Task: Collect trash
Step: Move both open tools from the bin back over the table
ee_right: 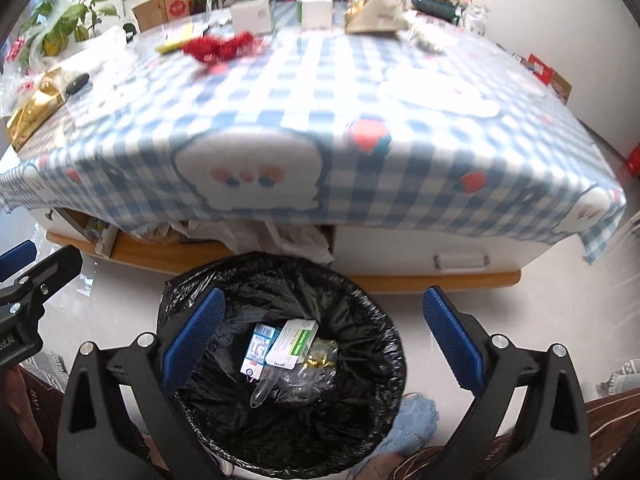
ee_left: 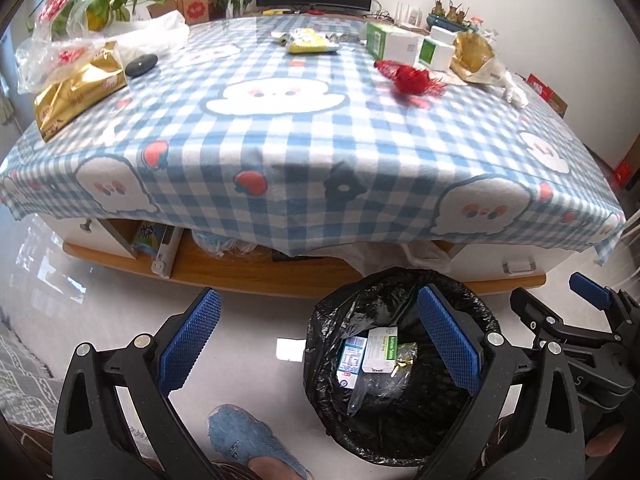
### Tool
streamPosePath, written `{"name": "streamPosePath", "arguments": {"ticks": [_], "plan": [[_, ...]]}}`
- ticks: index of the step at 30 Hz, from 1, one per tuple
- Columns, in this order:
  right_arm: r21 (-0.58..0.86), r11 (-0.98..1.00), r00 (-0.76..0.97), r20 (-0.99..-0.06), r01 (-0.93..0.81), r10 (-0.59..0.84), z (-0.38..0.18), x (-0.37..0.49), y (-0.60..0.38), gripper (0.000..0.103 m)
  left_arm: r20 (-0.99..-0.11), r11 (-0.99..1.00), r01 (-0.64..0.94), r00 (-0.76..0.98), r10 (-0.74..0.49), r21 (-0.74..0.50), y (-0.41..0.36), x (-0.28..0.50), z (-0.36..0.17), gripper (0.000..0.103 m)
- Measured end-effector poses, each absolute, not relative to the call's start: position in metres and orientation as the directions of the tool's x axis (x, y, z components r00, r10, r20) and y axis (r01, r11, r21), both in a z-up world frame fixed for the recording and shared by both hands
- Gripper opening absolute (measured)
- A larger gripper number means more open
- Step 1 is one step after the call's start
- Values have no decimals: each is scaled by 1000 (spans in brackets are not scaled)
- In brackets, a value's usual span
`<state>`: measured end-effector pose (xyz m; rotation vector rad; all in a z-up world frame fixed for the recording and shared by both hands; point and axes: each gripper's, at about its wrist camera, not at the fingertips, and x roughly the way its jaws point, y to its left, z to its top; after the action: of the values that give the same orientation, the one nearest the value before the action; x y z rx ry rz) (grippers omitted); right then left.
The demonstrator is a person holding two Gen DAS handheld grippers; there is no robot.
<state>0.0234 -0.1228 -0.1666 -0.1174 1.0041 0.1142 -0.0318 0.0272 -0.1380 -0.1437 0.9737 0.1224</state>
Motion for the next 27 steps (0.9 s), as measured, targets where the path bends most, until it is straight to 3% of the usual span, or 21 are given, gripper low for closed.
{"name": "streamPosePath", "arguments": {"ticks": [27], "plan": [[-51,993,681,-731,-106,35,-53,35,-187,95,-790,991,-101,613,-10,-91,-11,-16,-52,97]]}}
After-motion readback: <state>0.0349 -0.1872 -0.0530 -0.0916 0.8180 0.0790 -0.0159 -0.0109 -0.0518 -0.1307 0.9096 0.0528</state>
